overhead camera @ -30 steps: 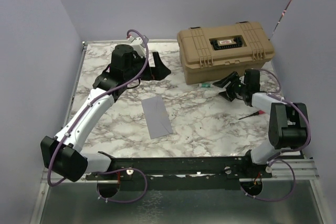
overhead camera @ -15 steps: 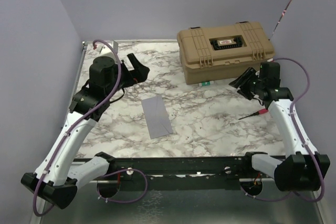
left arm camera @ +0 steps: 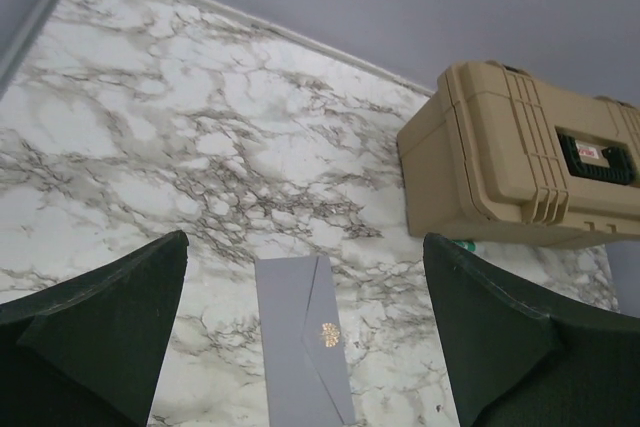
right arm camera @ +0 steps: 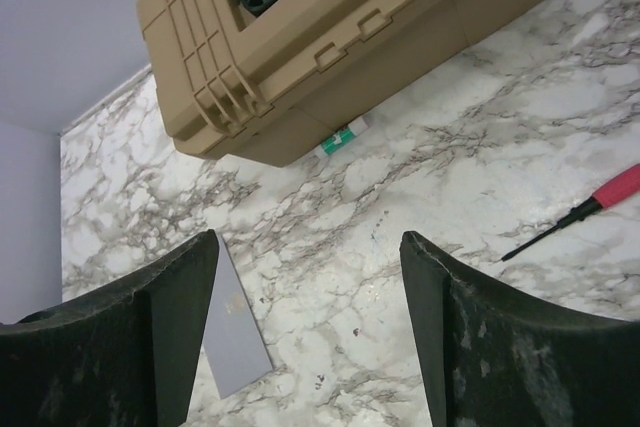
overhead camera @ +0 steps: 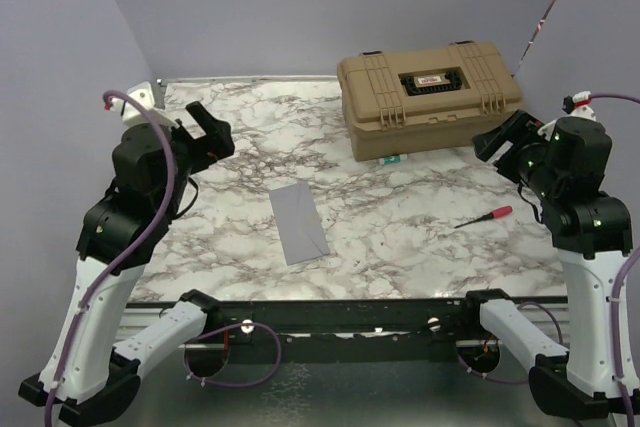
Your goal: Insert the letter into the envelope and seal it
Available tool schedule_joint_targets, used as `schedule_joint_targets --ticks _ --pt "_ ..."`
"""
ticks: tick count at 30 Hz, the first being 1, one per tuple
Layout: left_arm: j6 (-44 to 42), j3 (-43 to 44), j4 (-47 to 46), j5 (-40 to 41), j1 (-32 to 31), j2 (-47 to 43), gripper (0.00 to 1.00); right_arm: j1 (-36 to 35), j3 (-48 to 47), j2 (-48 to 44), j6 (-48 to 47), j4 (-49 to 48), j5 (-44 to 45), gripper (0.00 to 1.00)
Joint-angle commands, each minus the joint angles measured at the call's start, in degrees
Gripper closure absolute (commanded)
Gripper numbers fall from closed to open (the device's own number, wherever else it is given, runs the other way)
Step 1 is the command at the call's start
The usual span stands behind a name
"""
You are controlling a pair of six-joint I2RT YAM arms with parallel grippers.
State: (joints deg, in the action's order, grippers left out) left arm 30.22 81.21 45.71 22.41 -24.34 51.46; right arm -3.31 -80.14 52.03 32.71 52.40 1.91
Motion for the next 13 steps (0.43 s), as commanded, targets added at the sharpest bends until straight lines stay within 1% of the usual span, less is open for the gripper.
schedule_joint_targets --ticks 1,5,8,10,13 --pt "-2.1 3.6 6.5 5.3 0.1 -3.4 0.01 -1.3 -2.2 -2.4 -1.8 5.5 8.3 0.23" --pt "-1.6 4.7 9.6 6.5 0.1 -5.2 0.01 -1.5 -2.0 -3.8 -2.0 5.4 7.7 0.2" --pt "-1.9 4.4 12.7 6.2 0.1 -7.0 0.01 -1.8 0.0 -5.7 -3.3 3.7 6.9 0.16" --pt "-2.2 4.6 14.4 6.6 0.1 -8.0 0.01 -1.9 1.4 -7.0 -3.7 2.6 6.6 0.16" --pt "-2.6 4.6 15.0 6.4 0.0 -8.9 0.01 -2.1 2.7 -7.4 -5.5 2.0 5.1 0.13"
